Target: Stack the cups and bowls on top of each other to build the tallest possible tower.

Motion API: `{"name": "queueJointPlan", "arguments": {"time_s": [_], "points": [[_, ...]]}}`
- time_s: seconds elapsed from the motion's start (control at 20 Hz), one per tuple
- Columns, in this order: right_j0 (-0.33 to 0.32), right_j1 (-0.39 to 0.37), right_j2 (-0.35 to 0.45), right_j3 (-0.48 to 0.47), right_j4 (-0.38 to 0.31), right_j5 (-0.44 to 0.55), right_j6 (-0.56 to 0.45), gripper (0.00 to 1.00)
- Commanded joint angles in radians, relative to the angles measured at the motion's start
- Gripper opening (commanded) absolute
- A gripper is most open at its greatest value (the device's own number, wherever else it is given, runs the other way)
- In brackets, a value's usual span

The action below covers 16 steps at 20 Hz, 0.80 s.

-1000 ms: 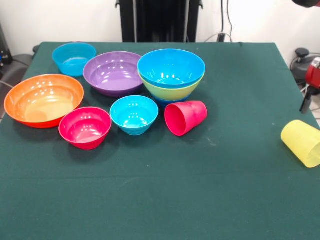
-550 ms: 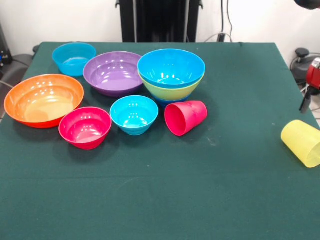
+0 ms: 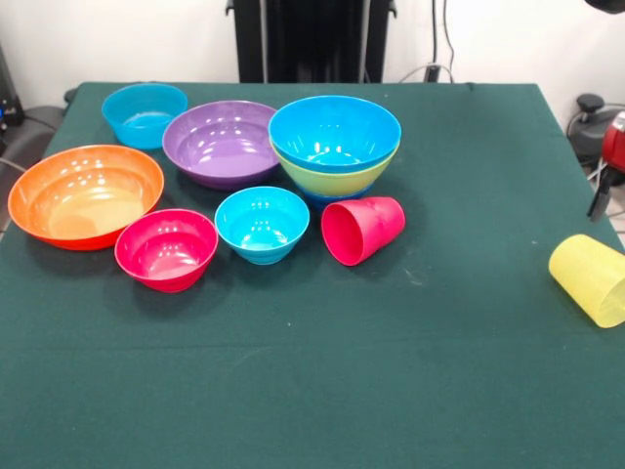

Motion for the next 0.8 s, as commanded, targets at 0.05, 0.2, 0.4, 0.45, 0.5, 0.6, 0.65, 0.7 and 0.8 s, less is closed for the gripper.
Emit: {"name": "queueJointPlan", "arguments": {"time_s": [0.05, 0.2, 0.4, 0.45, 0.5, 0.6, 0.65, 0.7, 0.8], "points": [[-0.001, 0.074, 0.028, -0.013, -0.026, -0.06, 0.093, 1.0], [-0.002, 0.087, 0.016, -0.022, -0.022, -0.07, 0.097, 1.0], [0.004, 0.103, 0.002, -0.035, -0.013, -0.07, 0.103, 1.0], [0.004, 0.106, 0.001, -0.037, -0.012, -0.072, 0.104, 1.0], [0.002, 0.108, 0.001, -0.037, -0.01, -0.076, 0.101, 1.0], [0.001, 0.11, 0.0, -0.038, -0.007, -0.079, 0.102, 1.0], [0.001, 0.111, 0.0, -0.039, -0.006, -0.078, 0.102, 1.0], [-0.001, 0.112, -0.001, -0.043, -0.005, -0.077, 0.101, 1.0], [0.0, 0.118, -0.004, -0.051, -0.002, -0.076, 0.103, 1.0]]}}
